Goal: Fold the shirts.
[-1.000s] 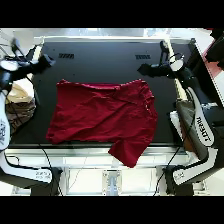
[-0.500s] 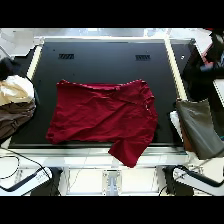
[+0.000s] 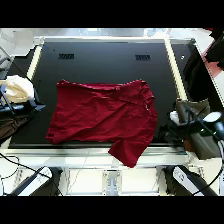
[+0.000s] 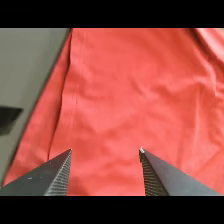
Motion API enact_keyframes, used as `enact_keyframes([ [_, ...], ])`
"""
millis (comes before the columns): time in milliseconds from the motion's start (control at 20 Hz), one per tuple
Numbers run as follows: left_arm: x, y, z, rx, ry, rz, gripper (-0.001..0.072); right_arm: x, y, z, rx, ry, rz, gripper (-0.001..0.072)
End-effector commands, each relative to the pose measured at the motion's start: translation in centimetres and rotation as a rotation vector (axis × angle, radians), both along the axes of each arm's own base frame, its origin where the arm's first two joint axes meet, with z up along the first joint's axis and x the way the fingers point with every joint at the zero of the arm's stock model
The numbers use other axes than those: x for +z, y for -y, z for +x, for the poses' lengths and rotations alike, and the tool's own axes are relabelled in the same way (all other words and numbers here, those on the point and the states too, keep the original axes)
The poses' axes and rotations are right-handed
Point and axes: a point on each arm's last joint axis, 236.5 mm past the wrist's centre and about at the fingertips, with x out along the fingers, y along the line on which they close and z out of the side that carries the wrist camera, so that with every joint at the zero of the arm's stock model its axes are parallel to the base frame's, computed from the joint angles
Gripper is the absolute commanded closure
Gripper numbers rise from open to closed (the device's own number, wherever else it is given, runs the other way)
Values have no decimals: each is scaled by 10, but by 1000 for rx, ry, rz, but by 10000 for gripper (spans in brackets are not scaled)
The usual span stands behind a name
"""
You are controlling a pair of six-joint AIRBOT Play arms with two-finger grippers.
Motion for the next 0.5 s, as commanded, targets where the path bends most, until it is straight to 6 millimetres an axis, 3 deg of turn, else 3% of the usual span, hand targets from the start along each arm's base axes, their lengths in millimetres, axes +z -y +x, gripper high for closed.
enact_keyframes([
  [0,-9,6,-8,3,-25,-27,241,-31,-28,-32,-82,-86,89,303],
  [200,0,7,-9,2,0,-10,241,-46,-43,-23,-150,-46,97,304],
  [450,7,8,-9,1,17,-4,241,-50,-67,5,-187,12,119,306],
])
